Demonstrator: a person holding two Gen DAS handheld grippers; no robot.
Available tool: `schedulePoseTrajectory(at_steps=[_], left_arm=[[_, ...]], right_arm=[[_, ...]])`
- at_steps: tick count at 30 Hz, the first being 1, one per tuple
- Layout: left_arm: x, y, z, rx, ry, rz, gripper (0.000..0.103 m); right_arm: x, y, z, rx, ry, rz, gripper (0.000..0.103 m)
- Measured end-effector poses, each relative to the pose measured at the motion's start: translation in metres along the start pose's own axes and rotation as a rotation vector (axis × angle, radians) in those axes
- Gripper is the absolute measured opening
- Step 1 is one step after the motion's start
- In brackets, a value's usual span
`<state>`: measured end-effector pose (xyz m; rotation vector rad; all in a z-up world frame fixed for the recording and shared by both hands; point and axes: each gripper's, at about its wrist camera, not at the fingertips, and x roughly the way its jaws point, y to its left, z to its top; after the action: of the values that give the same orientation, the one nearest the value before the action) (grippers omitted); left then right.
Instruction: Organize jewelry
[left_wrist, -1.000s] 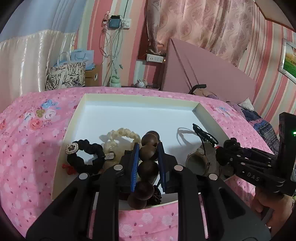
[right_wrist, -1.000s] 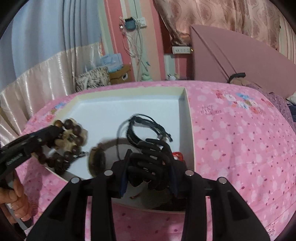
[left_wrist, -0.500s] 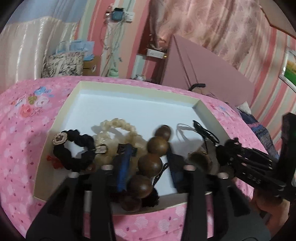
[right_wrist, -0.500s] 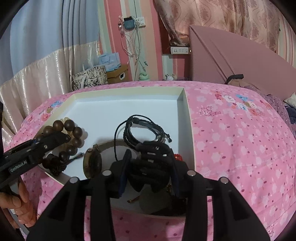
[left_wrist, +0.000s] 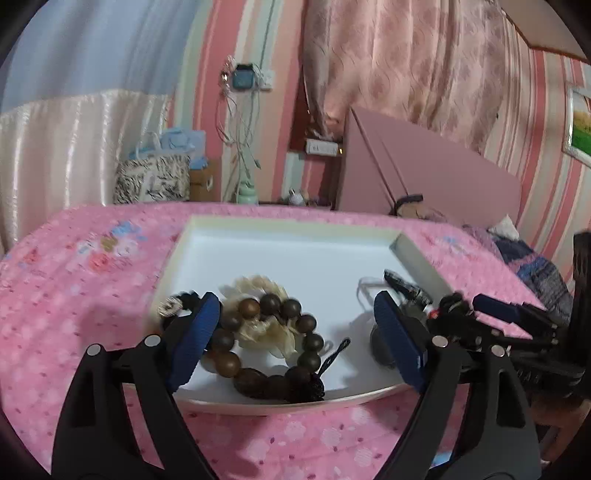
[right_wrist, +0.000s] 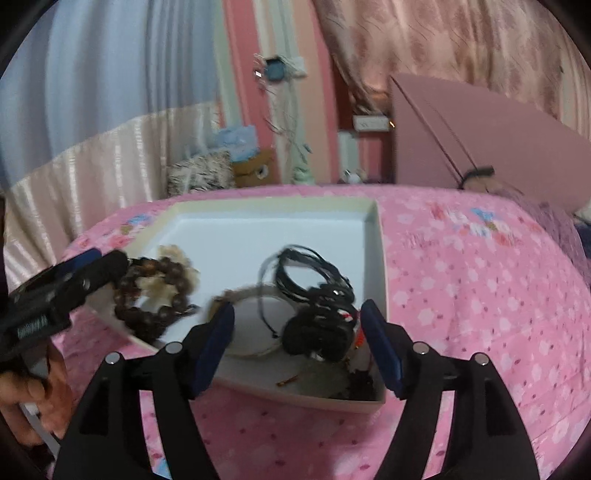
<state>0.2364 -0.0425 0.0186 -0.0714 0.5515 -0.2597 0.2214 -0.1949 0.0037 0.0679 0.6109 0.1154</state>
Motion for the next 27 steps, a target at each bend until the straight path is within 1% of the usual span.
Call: schedulePoseTrajectory(at_steps=[1,2,3,5,7,9,12,14,15,17,18,19,20,21,22,23,27], left_arm=[[-0.012,0.002,0.004,0.004,-0.019,0.007,0.088],[-0.023,0.002,0.006,0.018,-0.035,0.021,0.093],[-0.031,0.004,0.007,0.032,-0.046,0.032,0.095],[-0.053,0.010,0.003,0.067,-0.062,0.054,0.095],[-0.079,0.023,-0.011,0.073,-0.070,0.097,0.096],[-0.094,0.032,-0.024,0.064,-0.064,0.112,0.099],[-0.121,0.043,-0.053,0.070,-0.066,0.172,0.100],[-0.144,0.044,-0.068,0.068,-0.089,0.201,0.100],[-0.154,0.043,-0.073,0.060,-0.106,0.198,0.100],[-0.163,0.041,-0.078,0.056,-0.119,0.192,0.100],[-0.166,0.040,-0.081,0.057,-0.129,0.201,0.100],[-0.168,0.039,-0.083,0.060,-0.134,0.230,0.100],[-0.168,0.038,-0.083,0.059,-0.133,0.243,0.100],[-0.169,0.038,-0.084,0.051,-0.129,0.251,0.100],[-0.170,0.038,-0.085,0.038,-0.126,0.255,0.100],[-0.174,0.038,-0.088,0.031,-0.134,0.259,0.100],[-0.177,0.036,-0.094,0.041,-0.142,0.279,0.100]], right_arm=[[-0.004,0.000,0.000,-0.008,-0.007,-0.002,0.074],[-0.010,-0.001,0.001,-0.011,-0.013,-0.010,0.075],[-0.015,-0.002,0.001,-0.004,-0.019,-0.016,0.076],[-0.027,-0.004,-0.003,0.011,-0.028,-0.049,0.076],[-0.041,0.000,-0.013,-0.001,-0.028,-0.068,0.076],[-0.062,0.008,-0.030,-0.025,-0.036,-0.084,0.076],[-0.084,0.018,-0.054,-0.036,-0.028,-0.085,0.076],[-0.098,0.025,-0.067,-0.039,-0.049,-0.080,0.076],[-0.104,0.030,-0.072,-0.050,-0.056,-0.086,0.076],[-0.109,0.036,-0.079,-0.069,-0.064,-0.102,0.076],[-0.112,0.039,-0.081,-0.070,-0.068,-0.109,0.076],[-0.114,0.041,-0.083,-0.069,-0.075,-0.114,0.076],[-0.116,0.042,-0.085,-0.070,-0.085,-0.124,0.079],[-0.119,0.044,-0.087,-0.075,-0.094,-0.136,0.086],[-0.121,0.046,-0.089,-0.083,-0.103,-0.153,0.088],[-0.125,0.048,-0.091,-0.090,-0.112,-0.170,0.088],[-0.135,0.049,-0.097,-0.081,-0.122,-0.167,0.088]])
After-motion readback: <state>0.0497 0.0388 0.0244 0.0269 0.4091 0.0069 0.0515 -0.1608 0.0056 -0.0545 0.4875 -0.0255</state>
